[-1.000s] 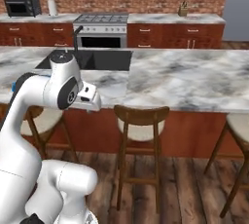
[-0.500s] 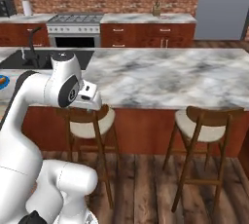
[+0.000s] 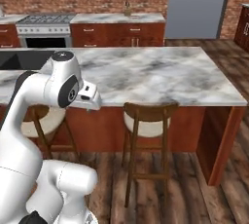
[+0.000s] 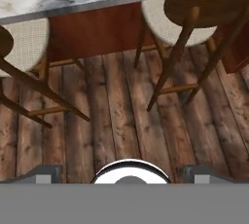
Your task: Move the hot dog bun to the plate on the dining table and place the condiment next to that plate. Then navigate to the fridge and take the sausage and place it on the plate as well.
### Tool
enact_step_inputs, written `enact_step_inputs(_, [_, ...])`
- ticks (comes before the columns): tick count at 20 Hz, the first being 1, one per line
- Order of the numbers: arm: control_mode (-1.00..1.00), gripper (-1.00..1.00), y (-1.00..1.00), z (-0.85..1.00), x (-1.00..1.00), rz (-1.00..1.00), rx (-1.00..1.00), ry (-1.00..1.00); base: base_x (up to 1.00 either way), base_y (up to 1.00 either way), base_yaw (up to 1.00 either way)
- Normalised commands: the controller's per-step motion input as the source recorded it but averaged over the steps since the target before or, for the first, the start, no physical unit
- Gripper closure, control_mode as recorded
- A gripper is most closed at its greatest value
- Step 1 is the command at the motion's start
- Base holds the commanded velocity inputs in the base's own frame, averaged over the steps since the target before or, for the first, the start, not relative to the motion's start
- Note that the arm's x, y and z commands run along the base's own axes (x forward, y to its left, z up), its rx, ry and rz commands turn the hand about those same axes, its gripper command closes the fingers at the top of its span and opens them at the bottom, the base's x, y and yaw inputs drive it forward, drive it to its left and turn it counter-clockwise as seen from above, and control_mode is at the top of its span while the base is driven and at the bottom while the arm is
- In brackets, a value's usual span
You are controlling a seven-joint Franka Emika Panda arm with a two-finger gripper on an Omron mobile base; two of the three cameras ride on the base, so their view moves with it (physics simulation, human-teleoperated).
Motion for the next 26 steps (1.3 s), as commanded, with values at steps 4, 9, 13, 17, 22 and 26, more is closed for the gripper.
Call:
enact_step_inputs(4, [1.0, -1.0, 0.0, 0.0, 0.0, 0.0, 0.0, 0.0, -0.01, -1.0, -0.19])
enact_step_inputs(9, [1.0, -1.0, 0.0, 0.0, 0.0, 0.0, 0.0, 0.0, 0.0, -1.0, -0.16])
enact_step_inputs(13, [1.0, -1.0, 0.0, 0.0, 0.0, 0.0, 0.0, 0.0, 0.0, -1.0, -0.1])
enact_step_inputs(17, [1.0, -1.0, 0.0, 0.0, 0.0, 0.0, 0.0, 0.0, 0.04, -1.0, -0.03])
enact_step_inputs(22, [1.0, -1.0, 0.0, 0.0, 0.0, 0.0, 0.0, 0.0, 0.1, -1.0, 0.01])
enact_step_inputs(26, [1.0, -1.0, 0.0, 0.0, 0.0, 0.0, 0.0, 0.0, 0.18, -1.0, 0.14])
